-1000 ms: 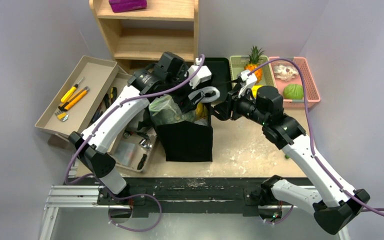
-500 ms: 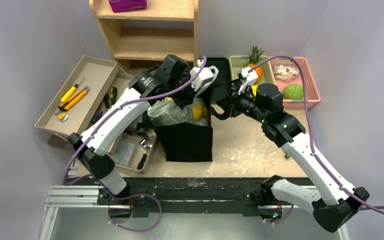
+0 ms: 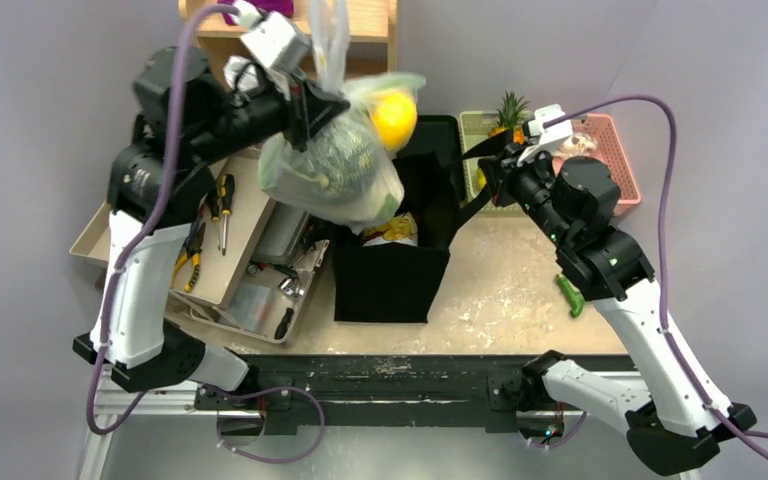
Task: Untie the knot of the grocery bags and take out the mixed food
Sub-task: Pick up the takeout bag from the takeout bag, then move the takeout bag to the center of the board.
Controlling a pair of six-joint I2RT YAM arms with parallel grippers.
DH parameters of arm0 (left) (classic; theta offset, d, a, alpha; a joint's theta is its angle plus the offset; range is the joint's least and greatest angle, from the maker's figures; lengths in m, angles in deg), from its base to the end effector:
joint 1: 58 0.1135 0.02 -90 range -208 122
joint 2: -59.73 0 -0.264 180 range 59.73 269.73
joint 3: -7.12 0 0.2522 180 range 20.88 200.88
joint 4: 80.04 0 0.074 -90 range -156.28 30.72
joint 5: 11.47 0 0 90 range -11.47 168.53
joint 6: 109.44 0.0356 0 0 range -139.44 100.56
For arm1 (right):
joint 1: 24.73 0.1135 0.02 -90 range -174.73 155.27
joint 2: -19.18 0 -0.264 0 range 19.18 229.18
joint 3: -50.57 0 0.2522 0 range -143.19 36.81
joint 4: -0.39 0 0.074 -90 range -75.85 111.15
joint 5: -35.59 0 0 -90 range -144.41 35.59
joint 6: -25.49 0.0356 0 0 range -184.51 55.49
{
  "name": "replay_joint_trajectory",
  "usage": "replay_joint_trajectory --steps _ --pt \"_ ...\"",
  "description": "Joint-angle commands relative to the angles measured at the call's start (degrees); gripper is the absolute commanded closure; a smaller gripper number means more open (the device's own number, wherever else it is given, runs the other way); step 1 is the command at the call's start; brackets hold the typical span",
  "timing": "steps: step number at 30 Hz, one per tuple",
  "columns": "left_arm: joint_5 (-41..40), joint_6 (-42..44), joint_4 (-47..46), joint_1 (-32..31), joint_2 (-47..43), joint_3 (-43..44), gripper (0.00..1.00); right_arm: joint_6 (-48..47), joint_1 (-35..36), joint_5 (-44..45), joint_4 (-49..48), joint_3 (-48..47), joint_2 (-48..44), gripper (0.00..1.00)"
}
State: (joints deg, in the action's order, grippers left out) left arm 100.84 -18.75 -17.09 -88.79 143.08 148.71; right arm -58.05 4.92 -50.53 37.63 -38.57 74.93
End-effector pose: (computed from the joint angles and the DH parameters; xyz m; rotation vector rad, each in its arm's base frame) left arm 0.1896 -0.1287 0.5814 0.7448 1.5248 -0.7172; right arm 0.1674 0.0925 0.4632 -0.2812 1.6309 0.4261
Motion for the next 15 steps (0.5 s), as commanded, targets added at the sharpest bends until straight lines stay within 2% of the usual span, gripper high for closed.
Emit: replay_joint_trajectory --steps 1,5,9,15 --pt "-2.57 -3.81 -11.59 1.48 -0.77 8.2 1.0 -6.15 -3.61 8.29 -0.7 -5.74 -1.37 1.0" --pt "-5.23 -3.01 -12.26 2.27 -1.33 8.75 1.0 -11.45 -6.1 11.22 1.52 -8.6 -2.84 1.0" --pt "-6.65 -3.66 -12.85 2.61 -3.29 4.35 1.0 -19.35 -6.98 16.38 4.51 -9.22 -6.34 1.0" --pt "-6.99 -4.12 -15.81 2.57 -6.08 -4.26 1.0 -33.59 -7.43 30.97 4.41 -9.9 -10.13 1.0"
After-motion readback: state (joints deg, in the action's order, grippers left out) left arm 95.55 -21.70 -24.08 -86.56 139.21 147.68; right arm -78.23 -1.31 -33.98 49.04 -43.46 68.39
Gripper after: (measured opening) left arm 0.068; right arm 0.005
